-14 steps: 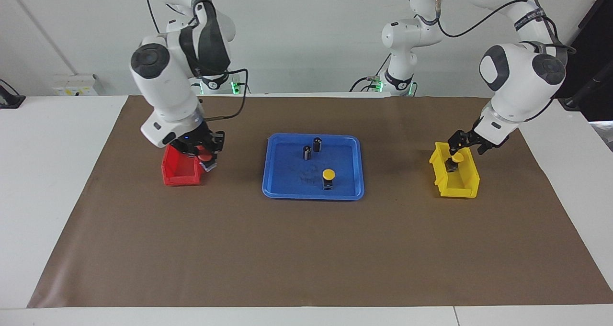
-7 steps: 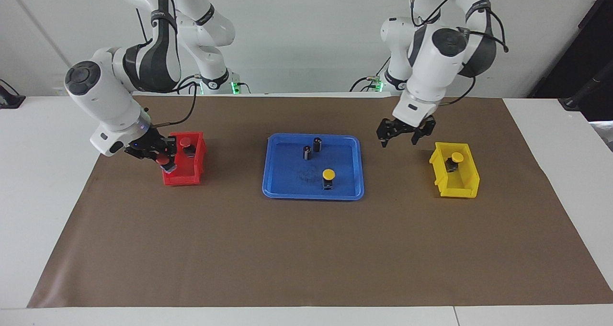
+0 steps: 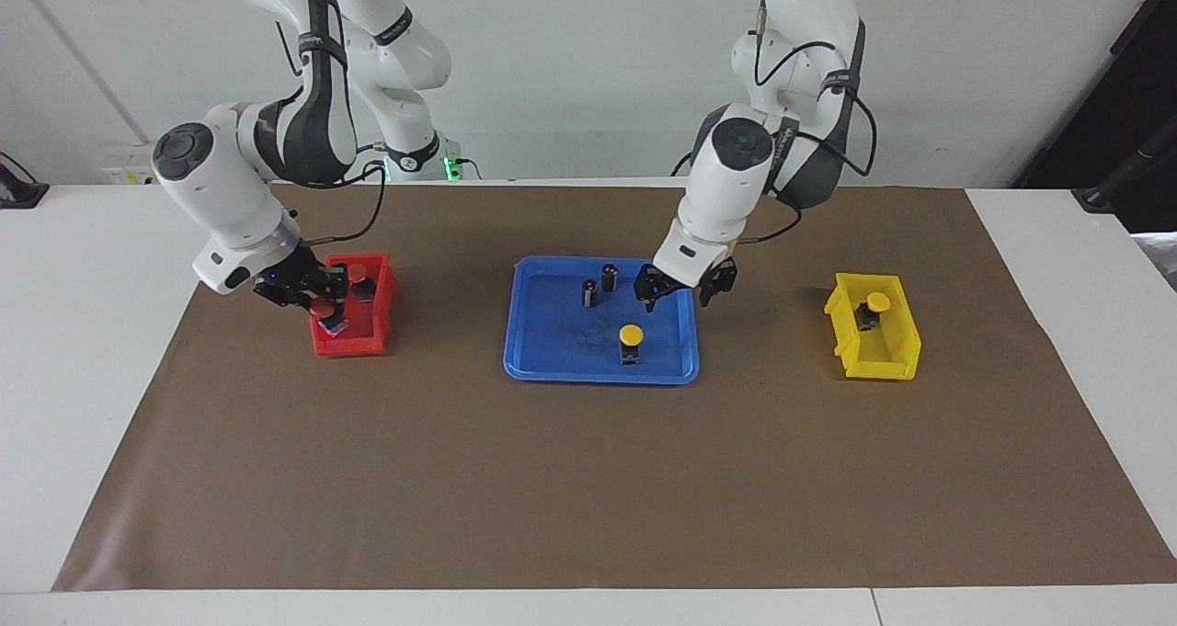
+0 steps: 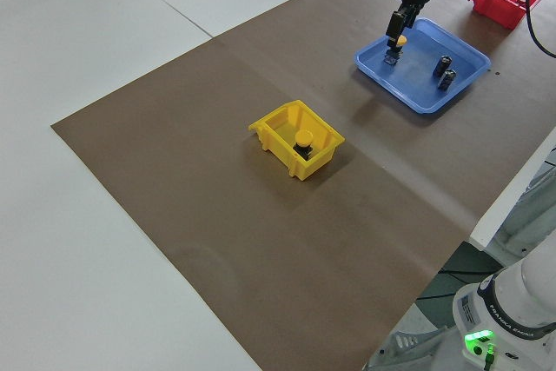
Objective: Sort red and yellow buttons by color
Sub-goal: 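Carry the red button to the red bin while the left gripper reaches yellow, then carry the yellow button to the yellow bin while the right gripper releases red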
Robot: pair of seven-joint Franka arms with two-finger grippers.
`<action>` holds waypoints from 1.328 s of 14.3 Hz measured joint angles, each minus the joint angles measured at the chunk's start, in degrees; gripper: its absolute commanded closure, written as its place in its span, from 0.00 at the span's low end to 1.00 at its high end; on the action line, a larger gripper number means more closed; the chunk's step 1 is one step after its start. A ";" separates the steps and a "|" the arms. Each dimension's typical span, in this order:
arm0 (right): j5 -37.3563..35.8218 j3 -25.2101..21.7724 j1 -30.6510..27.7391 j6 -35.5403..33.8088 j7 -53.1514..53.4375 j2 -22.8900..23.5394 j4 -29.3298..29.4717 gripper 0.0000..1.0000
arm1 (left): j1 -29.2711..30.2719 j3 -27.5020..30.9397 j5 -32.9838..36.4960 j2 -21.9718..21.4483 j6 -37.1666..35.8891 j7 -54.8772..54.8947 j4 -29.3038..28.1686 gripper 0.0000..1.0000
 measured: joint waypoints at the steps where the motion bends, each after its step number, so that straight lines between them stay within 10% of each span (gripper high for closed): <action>1: 0.04 0.02 0.39 0.85 0.00 -0.36 -1.19 0.80 | -0.53 0.04 0.00 1.39 0.06 -0.45 1.04 0.01; 6: 0.09 0.02 0.88 3.97 0.00 -2.32 -6.44 0.80 | -1.70 0.12 0.00 6.16 1.39 -1.76 4.35 0.13; 7: 0.09 0.02 0.88 4.51 0.00 -2.44 -7.24 0.80 | -1.70 0.12 0.00 6.58 1.58 -1.78 4.70 0.26; 9: 0.10 0.02 0.88 5.10 0.00 -2.46 -8.21 0.80 | -1.75 0.14 0.01 7.11 2.10 -1.81 5.08 0.99; 14: 0.10 0.01 0.86 8.29 0.00 -3.35 -11.30 0.73 | -2.53 0.17 0.56 7.41 2.46 -4.33 5.41 0.99; 19: 0.10 0.01 0.86 9.35 -0.27 -4.19 -12.66 0.40 | 1.25 1.76 3.43 5.72 -13.52 -1.57 15.18 0.99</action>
